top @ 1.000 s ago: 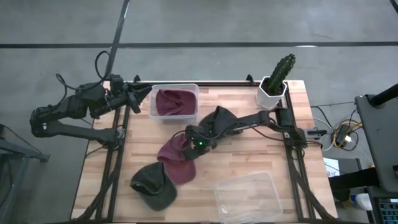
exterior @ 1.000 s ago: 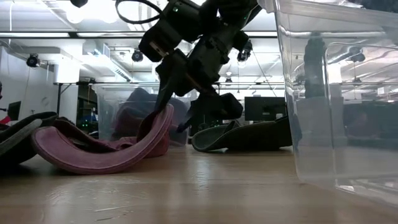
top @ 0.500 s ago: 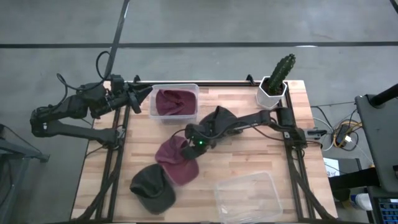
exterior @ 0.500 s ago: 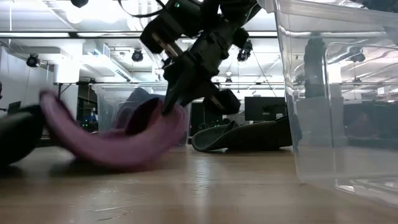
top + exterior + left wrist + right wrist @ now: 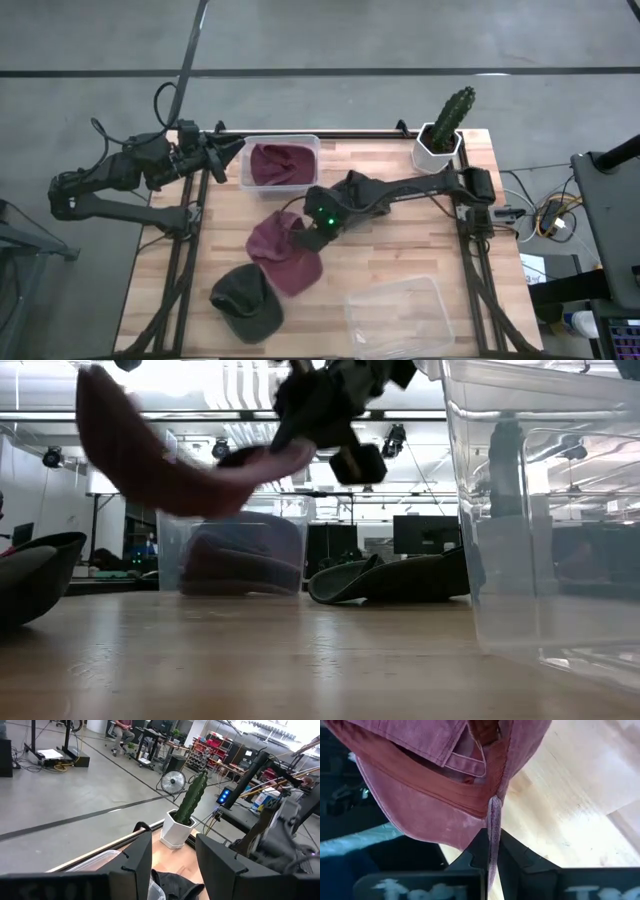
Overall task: Pick and place caps into container
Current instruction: Put the red cap into the top transparent container
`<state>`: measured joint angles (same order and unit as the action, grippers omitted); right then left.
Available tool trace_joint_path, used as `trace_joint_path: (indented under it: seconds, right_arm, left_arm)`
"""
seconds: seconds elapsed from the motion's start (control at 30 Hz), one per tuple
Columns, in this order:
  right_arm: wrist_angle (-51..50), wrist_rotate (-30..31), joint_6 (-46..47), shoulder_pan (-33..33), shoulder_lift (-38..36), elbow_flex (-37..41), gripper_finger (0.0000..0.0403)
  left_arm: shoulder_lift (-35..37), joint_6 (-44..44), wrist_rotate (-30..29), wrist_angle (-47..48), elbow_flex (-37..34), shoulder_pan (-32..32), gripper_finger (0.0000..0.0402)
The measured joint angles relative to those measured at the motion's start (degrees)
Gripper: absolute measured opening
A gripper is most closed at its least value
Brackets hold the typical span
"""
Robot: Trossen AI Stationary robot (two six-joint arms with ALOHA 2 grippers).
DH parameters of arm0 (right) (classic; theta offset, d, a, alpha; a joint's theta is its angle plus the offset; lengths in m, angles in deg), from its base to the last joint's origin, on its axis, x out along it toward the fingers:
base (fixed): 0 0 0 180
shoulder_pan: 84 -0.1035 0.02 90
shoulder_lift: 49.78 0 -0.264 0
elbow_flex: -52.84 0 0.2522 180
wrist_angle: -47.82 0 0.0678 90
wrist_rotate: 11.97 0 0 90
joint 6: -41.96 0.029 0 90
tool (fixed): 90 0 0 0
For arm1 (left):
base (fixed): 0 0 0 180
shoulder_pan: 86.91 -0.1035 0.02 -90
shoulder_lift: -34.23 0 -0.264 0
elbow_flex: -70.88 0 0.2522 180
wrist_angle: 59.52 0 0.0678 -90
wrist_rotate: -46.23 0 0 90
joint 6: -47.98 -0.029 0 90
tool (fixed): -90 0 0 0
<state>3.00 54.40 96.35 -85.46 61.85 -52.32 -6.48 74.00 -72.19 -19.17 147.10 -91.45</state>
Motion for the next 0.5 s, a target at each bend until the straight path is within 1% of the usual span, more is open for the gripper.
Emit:
trace_joint_path:
  seconds: [0.3, 0.4, 0.5]
  right_arm:
    - [-2.4, 1.6, -13.6, 1.5, -7.9, -0.2, 0.0014]
    - [-3.3, 3.6, -15.5, 3.0, -9.9, -0.2, 0.0014]
    - [-4.7, 5.3, -16.0, 5.1, -11.3, -0.2, 0.0013]
  left_arm:
    - [0.3, -1.4, 0.0, 0.0, 0.0, 0.0, 0.0145]
    - [0.9, -5.6, 0.0, 0.0, 0.0, 0.0, 0.0145]
    - [1.6, -7.8, 0.0, 0.0, 0.0, 0.0, 0.0145]
